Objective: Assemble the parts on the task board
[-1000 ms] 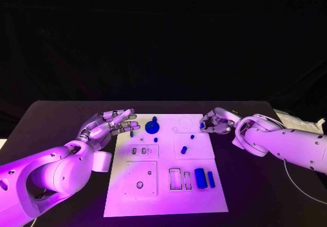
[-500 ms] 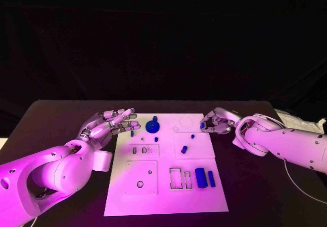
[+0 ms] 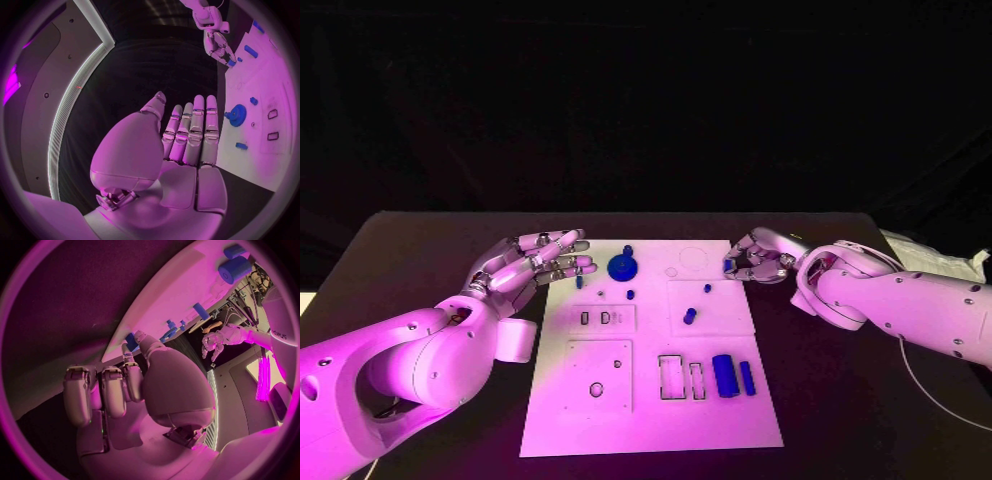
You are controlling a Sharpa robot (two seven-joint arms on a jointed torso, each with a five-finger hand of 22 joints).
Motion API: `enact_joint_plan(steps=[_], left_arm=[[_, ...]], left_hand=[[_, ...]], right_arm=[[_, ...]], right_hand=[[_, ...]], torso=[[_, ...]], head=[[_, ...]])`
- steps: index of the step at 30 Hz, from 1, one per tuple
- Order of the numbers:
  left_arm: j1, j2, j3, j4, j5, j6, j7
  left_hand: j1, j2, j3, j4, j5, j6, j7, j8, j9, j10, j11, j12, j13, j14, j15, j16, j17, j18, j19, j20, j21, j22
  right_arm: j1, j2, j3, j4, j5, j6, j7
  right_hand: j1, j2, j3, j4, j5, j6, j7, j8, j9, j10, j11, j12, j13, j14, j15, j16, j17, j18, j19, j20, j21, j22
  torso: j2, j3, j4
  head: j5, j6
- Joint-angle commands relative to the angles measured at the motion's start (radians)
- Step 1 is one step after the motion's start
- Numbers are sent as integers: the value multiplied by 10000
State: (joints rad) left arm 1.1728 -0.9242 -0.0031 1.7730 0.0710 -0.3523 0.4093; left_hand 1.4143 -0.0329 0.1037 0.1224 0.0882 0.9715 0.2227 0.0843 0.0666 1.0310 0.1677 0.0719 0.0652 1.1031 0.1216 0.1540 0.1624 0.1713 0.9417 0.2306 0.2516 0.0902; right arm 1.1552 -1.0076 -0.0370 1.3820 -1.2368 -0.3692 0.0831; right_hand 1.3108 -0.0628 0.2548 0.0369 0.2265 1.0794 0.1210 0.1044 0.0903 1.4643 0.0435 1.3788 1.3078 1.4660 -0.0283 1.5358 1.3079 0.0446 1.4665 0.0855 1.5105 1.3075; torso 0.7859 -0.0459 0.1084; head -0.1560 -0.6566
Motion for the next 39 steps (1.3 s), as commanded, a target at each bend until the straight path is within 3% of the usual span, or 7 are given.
enact_joint_plan(steps=[1, 11, 21, 26, 31, 37, 39], left_arm=[[2, 7, 5, 19, -50, 144, 42], [2, 3, 5, 9, -50, 140, 34], [-5, 62, 0, -147, -50, 210, 71], [-21, 110, -13, -255, -50, 227, 88], [-31, 125, -19, -359, -50, 230, 109], [-39, 141, -21, -444, -37, 226, 131], [-40, 139, -21, -440, -34, 227, 130]], left_hand=[[11, 88, 15, -53, -47, -14, -47, -44, -5, -14, 25, -63, -5, 49, 12, -68, 13, 128, 63, 27, -24, -12], [29, 107, 21, -69, -46, -10, -47, -49, -5, -12, 24, -64, -5, 56, 10, -75, 18, 128, 69, 25, -24, -15], [51, 130, 30, -87, -45, -6, -48, -55, -5, -10, 23, -65, -5, 62, 8, -83, 24, 128, 75, 23, -25, -19], [50, 128, 28, -88, -46, -7, -48, -56, -5, -10, 23, -65, -5, 62, 9, -85, 25, 128, 75, 23, -25, -20], [49, 125, 24, -90, -48, -8, -49, -58, -6, -10, 23, -65, -5, 63, 9, -87, 26, 128, 75, 22, -26, -21], [49, 125, 24, -90, -48, -8, -49, -58, -6, -10, 23, -65, -5, 63, 9, -87, 26, 128, 75, 22, -26, -21], [49, 125, 24, -90, -48, -8, -49, -58, -6, -10, 23, -65, -5, 63, 9, -87, 26, 128, 75, 22, -26, -21]], right_arm=[[-7, 18, 2, 48, 127, -143, 43], [12, 5, 5, 354, 592, -518, -295], [411, 158, 13, 1656, 357, -546, -1995], [517, 751, 12, 2235, -362, -335, -2746], [461, 1439, 6, 2453, -1176, -97, -3183], [150, 2228, -15, 2429, -1858, 102, -3449], [87, 2362, -26, 2419, -1963, 106, -3468]], right_hand=[[3, 130, 73, -19, -44, 116, -38, 61, 42, 181, -101, 62, 1417, 896, -67, 37, 1893, -172, 432, -110, 58, 1398], [43, 486, 357, -76, -16, 429, -183, 126, 109, 276, -230, 212, 1529, 920, -184, 80, 1996, -196, 488, -221, 107, 1505], [16, 564, 484, -142, -32, 391, -172, 53, 107, 243, -232, 130, 1487, 907, -203, 51, 1931, -194, 486, -258, 104, 1498], [3, 557, 486, -147, -44, 386, -169, 45, 107, 243, -229, 129, 1487, 904, -202, 46, 1917, -193, 482, -259, 100, 1489], [-3, 551, 486, -151, -49, 387, -168, 43, 107, 241, -228, 125, 1486, 902, -201, 41, 1906, -192, 481, -259, 99, 1486], [-26, 552, 495, -154, -66, 377, -162, 28, 105, 241, -224, 124, 1487, 906, -198, 48, 1925, -192, 480, -260, 99, 1486], [-21, 555, 512, -172, -63, 369, -162, 17, 104, 236, -224, 116, 1483, 904, -197, 46, 1919, -192, 481, -260, 99, 1486]], torso=[[1, 0, 1], [-7, -3, 8], [-104, -33, -15], [-181, -51, 32], [-241, -81, 55], [-284, -132, 98], [-276, -133, 98]], head=[[1, -18], [17, -29], [147, -60], [339, -165], [519, -256], [685, -335], [719, -363]])
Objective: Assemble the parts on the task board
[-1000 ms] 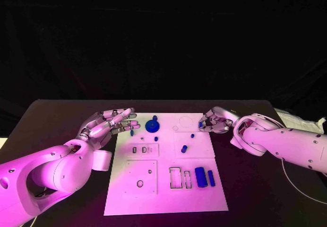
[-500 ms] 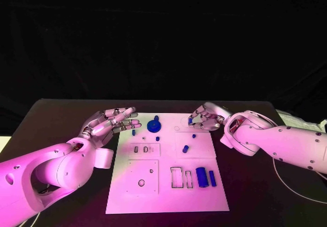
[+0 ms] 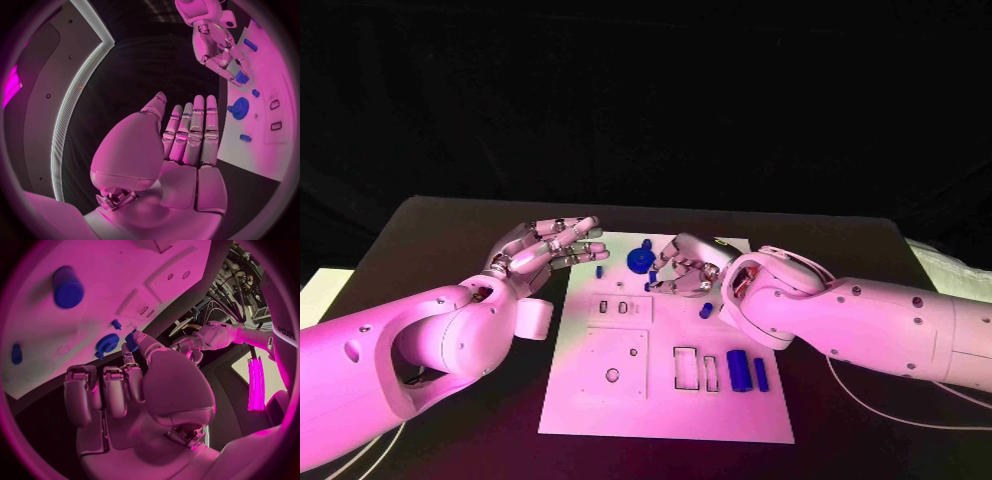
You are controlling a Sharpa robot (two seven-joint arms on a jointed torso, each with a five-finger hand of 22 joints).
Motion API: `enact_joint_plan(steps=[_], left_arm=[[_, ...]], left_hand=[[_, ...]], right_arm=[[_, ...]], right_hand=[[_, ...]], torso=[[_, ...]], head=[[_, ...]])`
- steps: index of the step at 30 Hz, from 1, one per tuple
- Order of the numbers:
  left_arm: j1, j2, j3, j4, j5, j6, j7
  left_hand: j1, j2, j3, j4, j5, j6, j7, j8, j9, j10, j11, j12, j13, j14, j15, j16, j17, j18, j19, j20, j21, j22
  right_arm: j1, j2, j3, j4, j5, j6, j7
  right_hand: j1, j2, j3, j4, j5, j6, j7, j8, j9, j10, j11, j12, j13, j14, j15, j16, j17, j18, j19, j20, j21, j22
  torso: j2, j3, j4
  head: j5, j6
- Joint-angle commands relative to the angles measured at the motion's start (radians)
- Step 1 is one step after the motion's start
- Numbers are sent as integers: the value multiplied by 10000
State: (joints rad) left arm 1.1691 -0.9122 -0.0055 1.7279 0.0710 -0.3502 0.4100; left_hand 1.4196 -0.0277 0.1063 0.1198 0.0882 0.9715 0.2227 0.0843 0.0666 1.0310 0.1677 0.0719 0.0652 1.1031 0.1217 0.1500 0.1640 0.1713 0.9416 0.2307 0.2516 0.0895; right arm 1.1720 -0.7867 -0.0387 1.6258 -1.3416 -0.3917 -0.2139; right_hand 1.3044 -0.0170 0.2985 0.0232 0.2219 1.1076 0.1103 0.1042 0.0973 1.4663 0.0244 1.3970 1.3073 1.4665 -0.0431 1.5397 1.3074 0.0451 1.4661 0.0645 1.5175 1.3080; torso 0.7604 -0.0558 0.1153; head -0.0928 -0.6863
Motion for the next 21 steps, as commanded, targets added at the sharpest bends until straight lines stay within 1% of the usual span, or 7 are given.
enact_joint_plan(steps=[1, 3, 4, 7, 8, 11, 21], left_arm=[[-4, 18, 3, 16, -30, 206, 122], [-5, 22, 3, 19, -28, 204, 120], [-5, 25, 3, 20, -28, 203, 120], [-7, 40, 3, 42, -26, 205, 116], [-8, 46, 3, 49, -25, 207, 114], [-11, 65, 2, 66, -25, 213, 106], [-15, 86, 0, 79, -24, 220, 90]], left_hand=[[-4, 72, -2, -65, -48, -8, -49, -58, -5, -10, 23, -65, -5, 63, 8, -47, 10, 127, 76, 22, -26, -14], [-4, 72, -2, -65, -48, -8, -49, -58, -5, -10, 23, -65, -5, 63, 8, -47, 10, 127, 76, 22, -26, -14], [-4, 72, -2, -65, -48, -8, -49, -58, -5, -10, 23, -65, -5, 63, 8, -47, 10, 127, 76, 22, -26, -14], [-4, 72, -2, -65, -48, -8, -49, -58, -5, -10, 23, -65, -5, 63, 8, -47, 10, 127, 76, 22, -26, -14], [-4, 72, -2, -65, -48, -8, -49, -58, -5, -10, 23, -65, -5, 63, 8, -47, 10, 127, 76, 22, -26, -14], [-4, 72, -2, -65, -48, -8, -49, -58, -5, -10, 23, -65, -5, 63, 8, -47, 10, 127, 76, 22, -26, -14], [-4, 72, -2, -65, -48, -8, -49, -58, -5, -10, 23, -65, -5, 63, 8, -47, 10, 127, 76, 22, -26, -14]], right_arm=[[-142, 294, -27, -31, -1030, 348, -526], [-197, 424, -47, -46, -1155, 380, -564], [-218, 469, -54, -53, -1196, 398, -577], [-316, 687, -80, -111, -1356, 510, -644], [-342, 745, -86, -133, -1408, 540, -663], [-414, 877, -98, -188, -1527, 617, -719], [-544, 1042, -109, -304, -1732, 809, -811]], right_hand=[[44, 97, 79, -39, -16, 87, -55, 17, 33, 215, -33, -68, 1487, 900, -49, 7, 1924, -197, 485, -51, 29, 1481], [44, 97, 79, -39, -16, 87, -55, 17, 33, 215, -33, -68, 1487, 900, -49, 7, 1924, -197, 485, -51, 29, 1481], [44, 93, 86, -49, -15, 81, -53, 10, 32, 210, -32, -77, 1482, 899, -49, 5, 1920, -197, 486, -50, 30, 1483], [26, 79, 91, -60, -25, 72, -43, -4, 30, 205, -27, -87, 1478, 898, -46, 3, 1916, -195, 481, -50, 26, 1474], [26, 79, 91, -60, -25, 72, -43, -4, 30, 205, -27, -87, 1478, 898, -46, 3, 1916, -195, 481, -50, 26, 1474], [5, 67, 92, -64, -39, 67, -37, -15, 29, 201, -21, -96, 1474, 897, -43, 1, 1912, -195, 480, -49, 24, 1471], [-37, 44, 87, -66, -59, 65, -31, -28, 29, 195, -13, -108, 1469, 895, -37, -3, 1902, -194, 478, -46, 22, 1467]], torso=[[-15, -29, 24], [-22, -34, 20], [-22, -26, 8], [-11, -23, 1], [-8, -33, 4], [4, -3, -10], [4, 5, -20]], head=[[107, -70], [147, -97], [167, -103], [178, -109], [180, -123], [215, -167], [270, -263]])
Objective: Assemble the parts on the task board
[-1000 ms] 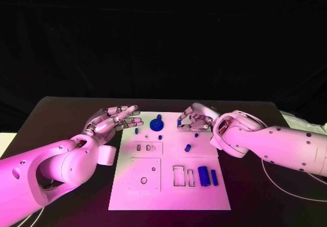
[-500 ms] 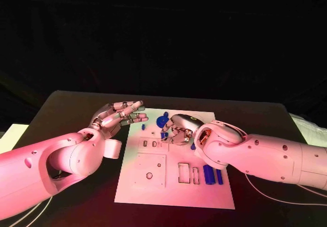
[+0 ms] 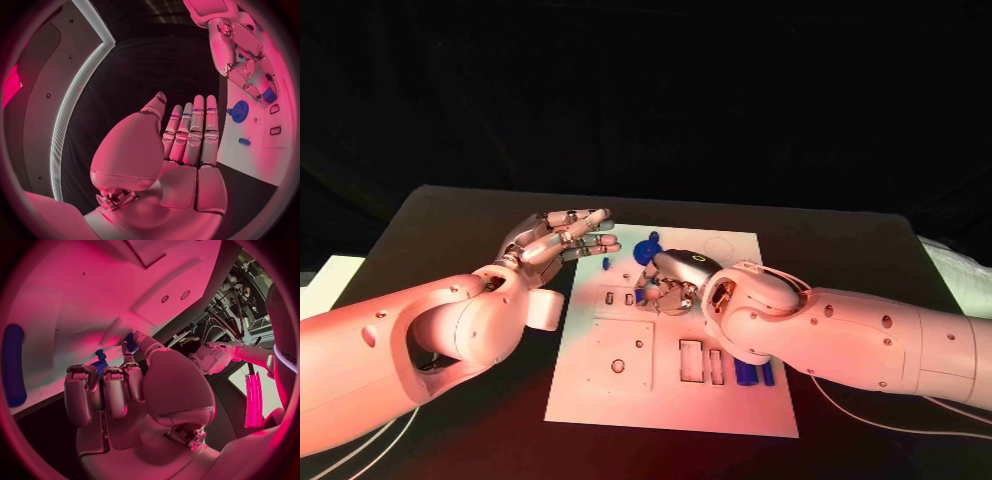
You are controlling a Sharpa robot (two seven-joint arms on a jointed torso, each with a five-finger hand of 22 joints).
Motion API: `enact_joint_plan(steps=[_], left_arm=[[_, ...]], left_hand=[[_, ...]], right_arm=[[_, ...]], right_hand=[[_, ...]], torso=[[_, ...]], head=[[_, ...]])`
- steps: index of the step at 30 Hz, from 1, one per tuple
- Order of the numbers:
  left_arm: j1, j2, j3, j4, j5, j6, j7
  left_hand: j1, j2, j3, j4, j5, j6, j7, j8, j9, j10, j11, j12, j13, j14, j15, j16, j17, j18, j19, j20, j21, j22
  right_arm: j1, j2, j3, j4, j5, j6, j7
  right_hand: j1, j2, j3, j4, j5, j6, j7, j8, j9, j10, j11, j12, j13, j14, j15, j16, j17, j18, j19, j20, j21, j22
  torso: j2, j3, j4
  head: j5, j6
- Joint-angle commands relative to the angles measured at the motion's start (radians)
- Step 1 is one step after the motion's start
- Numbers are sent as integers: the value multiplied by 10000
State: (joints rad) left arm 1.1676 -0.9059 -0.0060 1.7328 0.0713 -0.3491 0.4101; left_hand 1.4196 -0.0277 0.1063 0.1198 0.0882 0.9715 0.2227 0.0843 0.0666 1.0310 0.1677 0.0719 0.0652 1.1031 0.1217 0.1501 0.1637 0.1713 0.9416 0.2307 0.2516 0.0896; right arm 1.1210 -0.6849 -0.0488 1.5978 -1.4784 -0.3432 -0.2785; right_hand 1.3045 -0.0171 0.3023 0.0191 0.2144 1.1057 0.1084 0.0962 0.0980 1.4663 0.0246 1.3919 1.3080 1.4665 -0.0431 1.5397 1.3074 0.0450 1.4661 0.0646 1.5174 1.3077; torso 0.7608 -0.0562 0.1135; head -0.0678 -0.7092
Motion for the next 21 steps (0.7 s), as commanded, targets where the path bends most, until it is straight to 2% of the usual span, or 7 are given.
enact_joint_plan(steps=[1, 8, 14, 21], left_arm=[[0, 23, 4, 31, -27, 210, 88], [-1, 18, 3, 57, -27, 214, 74], [-1, 13, 2, 66, -27, 206, 40], [-1, 7, 1, 66, -27, 201, 22]], left_hand=[[-3, 72, -2, -65, -48, -8, -49, -58, -6, -10, 23, -65, -5, 63, 8, -47, 12, 128, 76, 21, -26, -15], [-3, 72, -2, -65, -48, -8, -49, -58, -6, -10, 23, -65, -5, 63, 8, -47, 12, 128, 76, 21, -26, -15], [-4, 81, -8, -73, -50, -3, -51, -63, -5, -6, 22, -65, -5, 67, 7, -57, 18, 127, 80, 20, -28, -20], [-4, 81, -8, -73, -50, -3, -51, -63, -5, -6, 22, -65, -5, 67, 7, -57, 18, 127, 80, 20, -28, -20]], right_arm=[[-39, 29, -8, -30, -368, 349, -160], [-54, 38, -10, -103, -471, 428, -174], [-57, 76, -12, -179, -511, 478, -139], [-58, 116, -20, -212, -522, 595, -112]], right_hand=[[-56, 33, 47, -27, 10, 80, -8, 44, 22, 192, -12, -62, 1459, 893, -36, -7, 1894, -193, 478, -45, 22, 1469], [-138, -10, 49, -30, -4, 24, 19, -14, 8, 143, 8, -160, 1404, 884, -20, -27, 1850, -190, 469, -35, 14, 1452], [-274, -183, 58, -73, -23, -295, 157, -239, -88, -118, 117, -646, 1115, 864, 62, -71, 1762, -180, 441, 23, -14, 1401], [-312, -298, 71, -127, -62, -422, 220, -307, -144, -226, 173, -838, 998, 865, 113, -70, 1771, -177, 434, 71, -21, 1391]], torso=[[1, 10, -2], [-1, 11, -12], [5, 11, -18], [-1, 9, -4]], head=[[19, -39], [8, -60], [-6, -63], [-10, -94]])
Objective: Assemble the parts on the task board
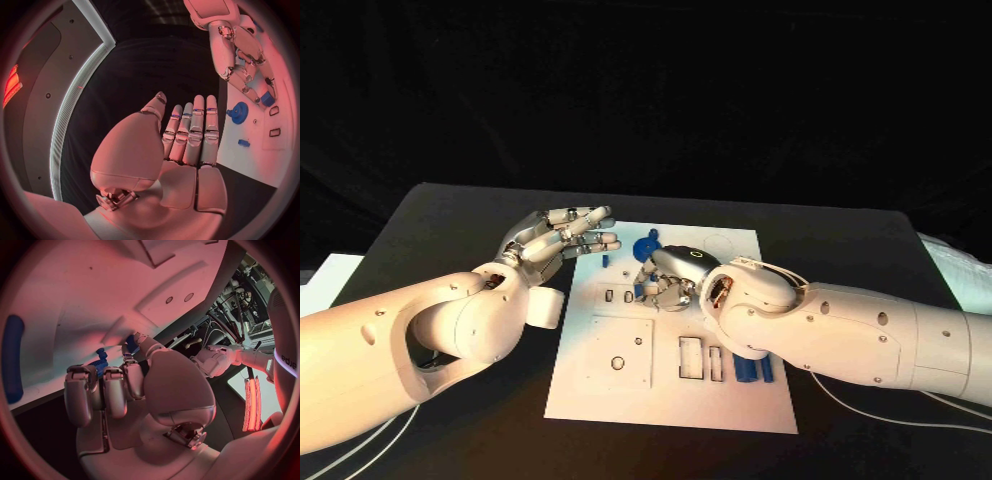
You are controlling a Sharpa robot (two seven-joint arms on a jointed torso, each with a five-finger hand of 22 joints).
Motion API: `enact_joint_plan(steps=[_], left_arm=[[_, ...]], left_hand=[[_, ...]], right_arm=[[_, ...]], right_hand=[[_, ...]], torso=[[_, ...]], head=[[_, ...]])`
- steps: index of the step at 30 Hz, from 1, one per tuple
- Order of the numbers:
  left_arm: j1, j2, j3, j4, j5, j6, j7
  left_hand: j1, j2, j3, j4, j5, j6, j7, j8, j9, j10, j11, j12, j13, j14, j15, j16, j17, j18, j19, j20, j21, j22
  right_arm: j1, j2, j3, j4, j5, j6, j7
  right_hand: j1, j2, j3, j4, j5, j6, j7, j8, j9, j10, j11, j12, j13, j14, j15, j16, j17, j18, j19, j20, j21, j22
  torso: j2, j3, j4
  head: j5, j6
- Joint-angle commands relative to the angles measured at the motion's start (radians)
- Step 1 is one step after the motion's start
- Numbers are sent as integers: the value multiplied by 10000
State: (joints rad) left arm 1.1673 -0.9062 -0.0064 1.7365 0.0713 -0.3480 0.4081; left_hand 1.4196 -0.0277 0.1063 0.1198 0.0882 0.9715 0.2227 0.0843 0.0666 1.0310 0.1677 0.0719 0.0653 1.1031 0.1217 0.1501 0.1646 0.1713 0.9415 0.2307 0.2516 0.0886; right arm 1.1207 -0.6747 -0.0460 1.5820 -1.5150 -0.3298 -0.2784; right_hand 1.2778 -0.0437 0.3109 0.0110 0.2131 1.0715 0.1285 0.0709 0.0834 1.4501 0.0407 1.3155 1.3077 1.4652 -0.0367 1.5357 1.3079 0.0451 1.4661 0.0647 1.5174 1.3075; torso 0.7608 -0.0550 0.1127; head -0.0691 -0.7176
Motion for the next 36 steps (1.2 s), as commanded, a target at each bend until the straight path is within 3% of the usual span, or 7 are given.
enact_joint_plan(steps=[1, 13, 21, 25, 30, 36], left_arm=[[1, 10, 5, 29, -27, 188, 39], [1, -1, 4, 33, -27, 181, 25], [1, -1, 4, 25, -27, 179, 23], [1, -2, 4, 16, -27, 179, 22], [1, 0, 4, 0, -27, 183, 25], [1, 5, 3, -32, -27, 187, 25]], left_hand=[[-4, 81, -8, -73, -50, -3, -52, -63, -5, -6, 22, -65, -5, 68, 8, -58, 9, 127, 80, 20, -28, -9], [0, 86, -9, -78, -50, -1, -50, -66, -5, -6, 22, -65, -5, 69, 7, -61, 11, 127, 82, 20, -29, -11], [0, 86, -9, -78, -50, -1, -50, -66, -5, -6, 22, -65, -5, 69, 7, -61, 11, 127, 82, 20, -29, -11], [0, 86, -9, -78, -50, -1, -50, -66, -5, -6, 22, -65, -5, 69, 7, -61, 11, 127, 82, 20, -29, -11], [0, 86, -9, -78, -50, -1, -50, -66, -5, -6, 22, -65, -5, 69, 7, -61, 11, 127, 82, 20, -29, -11], [0, 86, -9, -78, -50, -1, -50, -66, -5, -6, 22, -65, -5, 69, 7, -61, 11, 127, 82, 20, -29, -11]], right_arm=[[-55, 20, -50, -56, -156, 476, -109], [-63, 21, -60, -66, -160, 598, -91], [-76, 7, -62, -36, -181, 443, -37], [-86, -3, -62, 7, -189, 86, 36], [-111, -48, -62, 95, -193, -815, 218], [-131, -143, -60, 265, -155, -1550, 492]], right_hand=[[-54, -52, -16, -52, -58, -94, 27, -59, -6, -77, 19, -99, 986, 877, 56, -34, 1761, -177, 433, 78, -22, 1391], [-191, -232, -91, -58, -81, -125, 55, -51, -48, -90, 53, -119, 969, 874, 93, -42, 1747, -175, 428, 123, -28, 1383], [-476, -527, -357, 12, -38, -421, 121, -84, -139, -111, 119, -158, 935, 873, 150, -46, 1747, -173, 424, 179, -33, 1378], [-583, -636, -554, 51, -61, -607, 144, -88, -165, -133, 144, -196, 907, 872, 173, -49, 1744, -173, 423, 205, -35, 1379], [-650, -707, -771, 98, -79, -821, 179, -87, -174, -224, 178, -355, 802, 873, 202, -48, 1750, -171, 422, 231, -38, 1376], [-657, -771, -983, 128, -35, -1069, 224, -87, -179, -395, 219, -653, 610, 855, 237, -86, 1676, -163, 402, 261, -58, 1339]], torso=[[-5, -3, 3], [-7, -6, 1], [-3, 2, 0], [-3, 0, 1], [-5, 4, 0], [-3, 7, 0]], head=[[5, -14], [2, -26], [-18, 4], [-27, 16], [-26, 23], [-33, 42]])
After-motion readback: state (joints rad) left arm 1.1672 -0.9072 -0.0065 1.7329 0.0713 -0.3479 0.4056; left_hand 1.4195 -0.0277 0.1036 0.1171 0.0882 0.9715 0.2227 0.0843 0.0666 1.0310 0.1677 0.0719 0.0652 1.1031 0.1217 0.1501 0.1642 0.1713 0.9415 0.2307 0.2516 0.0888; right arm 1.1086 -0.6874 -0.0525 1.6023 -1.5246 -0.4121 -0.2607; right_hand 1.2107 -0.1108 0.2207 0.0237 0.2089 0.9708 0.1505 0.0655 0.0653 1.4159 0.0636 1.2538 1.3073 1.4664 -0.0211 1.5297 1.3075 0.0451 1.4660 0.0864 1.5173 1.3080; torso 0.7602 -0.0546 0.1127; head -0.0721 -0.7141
